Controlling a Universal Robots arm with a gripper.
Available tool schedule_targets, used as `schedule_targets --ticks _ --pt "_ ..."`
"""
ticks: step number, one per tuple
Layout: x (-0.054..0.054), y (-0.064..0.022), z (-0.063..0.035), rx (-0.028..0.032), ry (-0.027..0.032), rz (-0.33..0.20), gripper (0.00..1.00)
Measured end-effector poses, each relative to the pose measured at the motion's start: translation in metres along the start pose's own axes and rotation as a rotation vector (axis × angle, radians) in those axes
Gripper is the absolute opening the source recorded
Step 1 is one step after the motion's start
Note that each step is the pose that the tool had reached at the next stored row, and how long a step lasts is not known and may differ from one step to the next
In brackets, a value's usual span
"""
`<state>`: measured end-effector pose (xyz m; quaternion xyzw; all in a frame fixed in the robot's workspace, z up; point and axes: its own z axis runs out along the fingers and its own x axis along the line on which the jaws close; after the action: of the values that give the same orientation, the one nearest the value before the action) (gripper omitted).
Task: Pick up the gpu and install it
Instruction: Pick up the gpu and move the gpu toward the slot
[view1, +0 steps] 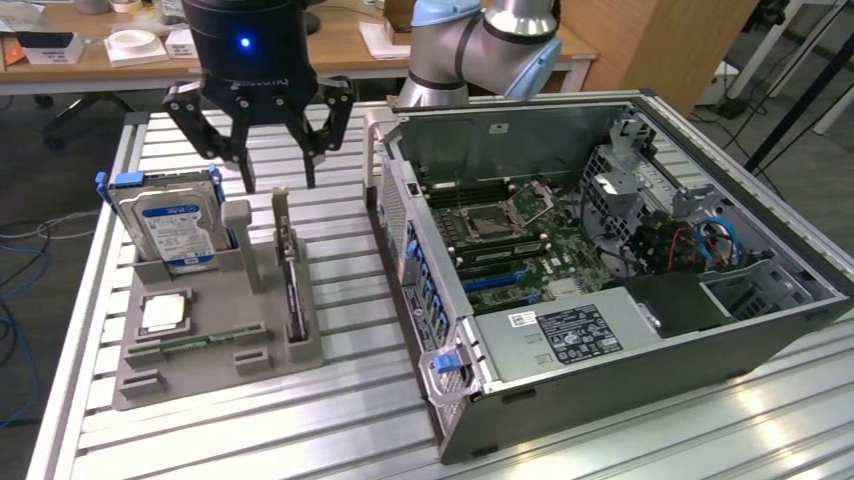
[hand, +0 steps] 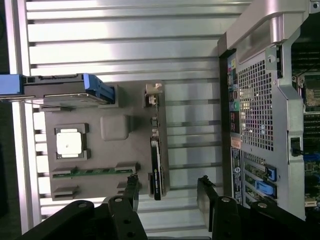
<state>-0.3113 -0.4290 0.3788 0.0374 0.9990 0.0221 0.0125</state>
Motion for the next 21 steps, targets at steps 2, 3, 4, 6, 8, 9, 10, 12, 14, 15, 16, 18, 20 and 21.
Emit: schedule_targets --ticks 2,3,4,6,8,9,10,12,14,15,16,18,20,21 --pt "0.000 -0.0001 0.0012 0.0001 0.0001 0.000 0.59" --pt "0.000 -0.0002 0.0018 0.0001 0.0001 0.000 0.59" --pt "0.000 -0.0002 0.0025 0.0001 0.0001 0.000 0.59" --pt "0.000 -0.0003 0.0038 0.0001 0.0001 0.000 0.59" --pt "0.000 -0.0004 0.0053 0.0000 0.0000 0.000 0.59" --pt "0.000 -0.0004 0.0059 0.0001 0.0000 0.000 0.59" --pt "0.000 -0.0005 0.0066 0.0001 0.0001 0.000 0.59" --pt "0.000 -0.0005 0.0081 0.0001 0.0001 0.000 0.59" --pt "0.000 -0.0006 0.0096 0.0001 0.0001 0.000 0.59" --pt "0.000 -0.0006 0.0104 0.0001 0.0001 0.000 0.59" --pt "0.000 -0.0007 0.0111 0.0001 0.0002 0.000 0.59" --pt "0.000 -0.0007 0.0126 0.0001 0.0001 0.000 0.59" --pt "0.000 -0.0008 0.0140 0.0001 0.0001 0.000 0.59" --pt "0.000 -0.0008 0.0148 0.0001 0.0001 0.000 0.59"
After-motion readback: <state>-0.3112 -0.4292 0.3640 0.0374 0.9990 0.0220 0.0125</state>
